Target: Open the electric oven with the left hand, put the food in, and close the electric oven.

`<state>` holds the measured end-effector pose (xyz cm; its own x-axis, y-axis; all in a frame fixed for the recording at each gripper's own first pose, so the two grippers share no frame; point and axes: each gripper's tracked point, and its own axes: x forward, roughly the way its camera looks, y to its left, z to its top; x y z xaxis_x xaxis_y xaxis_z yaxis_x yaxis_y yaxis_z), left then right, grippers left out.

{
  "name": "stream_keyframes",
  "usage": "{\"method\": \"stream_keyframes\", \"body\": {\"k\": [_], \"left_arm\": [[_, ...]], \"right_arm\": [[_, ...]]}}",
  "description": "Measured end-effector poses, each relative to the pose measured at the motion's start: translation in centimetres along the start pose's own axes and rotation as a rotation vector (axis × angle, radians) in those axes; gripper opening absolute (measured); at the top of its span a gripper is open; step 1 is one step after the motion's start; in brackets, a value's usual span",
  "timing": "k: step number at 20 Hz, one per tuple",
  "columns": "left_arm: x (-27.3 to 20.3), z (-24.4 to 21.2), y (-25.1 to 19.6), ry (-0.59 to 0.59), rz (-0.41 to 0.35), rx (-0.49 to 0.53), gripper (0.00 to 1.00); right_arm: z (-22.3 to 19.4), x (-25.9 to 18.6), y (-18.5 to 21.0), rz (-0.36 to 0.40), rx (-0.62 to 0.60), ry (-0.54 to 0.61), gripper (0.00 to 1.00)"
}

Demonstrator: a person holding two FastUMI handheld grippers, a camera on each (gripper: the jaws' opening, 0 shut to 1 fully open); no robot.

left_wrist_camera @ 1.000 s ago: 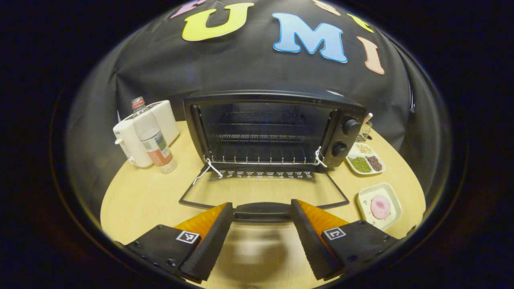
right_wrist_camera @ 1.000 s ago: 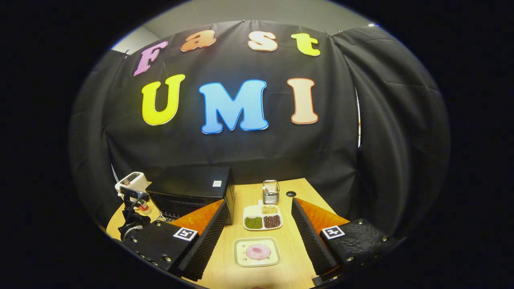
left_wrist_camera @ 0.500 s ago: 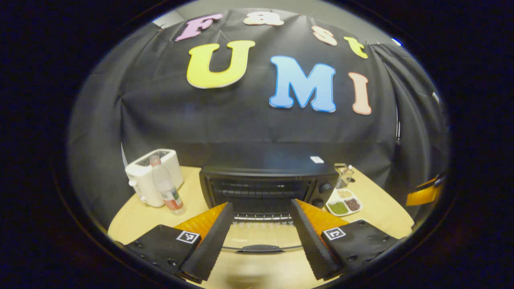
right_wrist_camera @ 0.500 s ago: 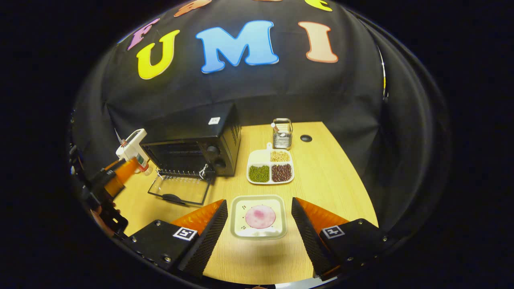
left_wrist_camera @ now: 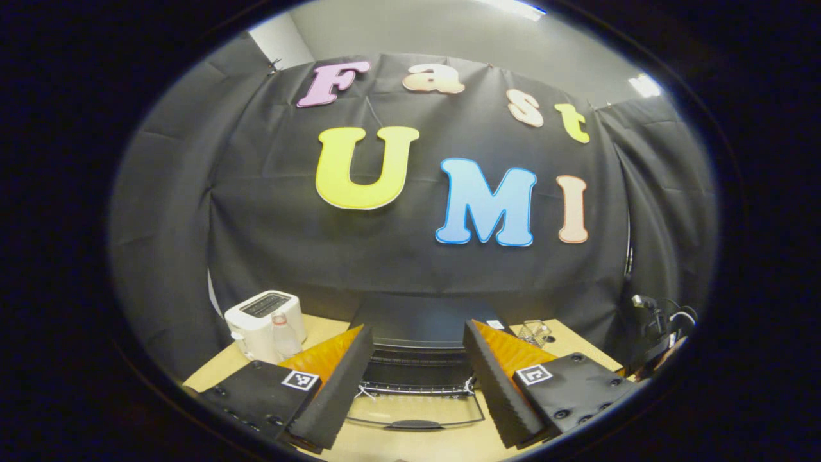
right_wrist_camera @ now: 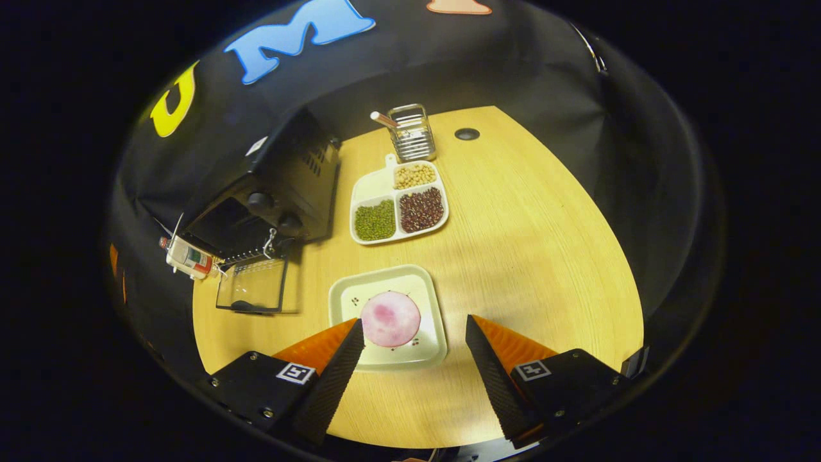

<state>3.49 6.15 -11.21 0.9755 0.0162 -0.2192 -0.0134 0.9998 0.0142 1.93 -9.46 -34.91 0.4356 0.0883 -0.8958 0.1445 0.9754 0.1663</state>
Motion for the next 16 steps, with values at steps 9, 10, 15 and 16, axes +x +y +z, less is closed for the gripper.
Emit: {"method": "stream_keyframes", "body": {"k": [9, 10, 15, 16], "left_arm": [[-3.4, 1.6, 2.3, -0.034, 0.039, -0.017, 1.0], [-3.6, 1.2, 2.7, -0.029, 0.046, -0.021, 1.0], [-4.6, -0.1, 4.9, -0.002, 0.098, -0.053, 1.0], [-4.6, -0.2, 5.2, 0.0, 0.107, -0.059, 1.0]], "right_arm": [[-0.5, 6.1, -3.4, -0.135, -0.098, 0.154, 0.97], [-0.6, 6.6, -3.8, -0.165, -0.13, 0.169, 0.97], [-0.2, 8.2, -4.1, -0.214, -0.249, 0.21, 0.98], [-0.2, 8.4, -4.0, -0.21, -0.254, 0.212, 0.91]]}}
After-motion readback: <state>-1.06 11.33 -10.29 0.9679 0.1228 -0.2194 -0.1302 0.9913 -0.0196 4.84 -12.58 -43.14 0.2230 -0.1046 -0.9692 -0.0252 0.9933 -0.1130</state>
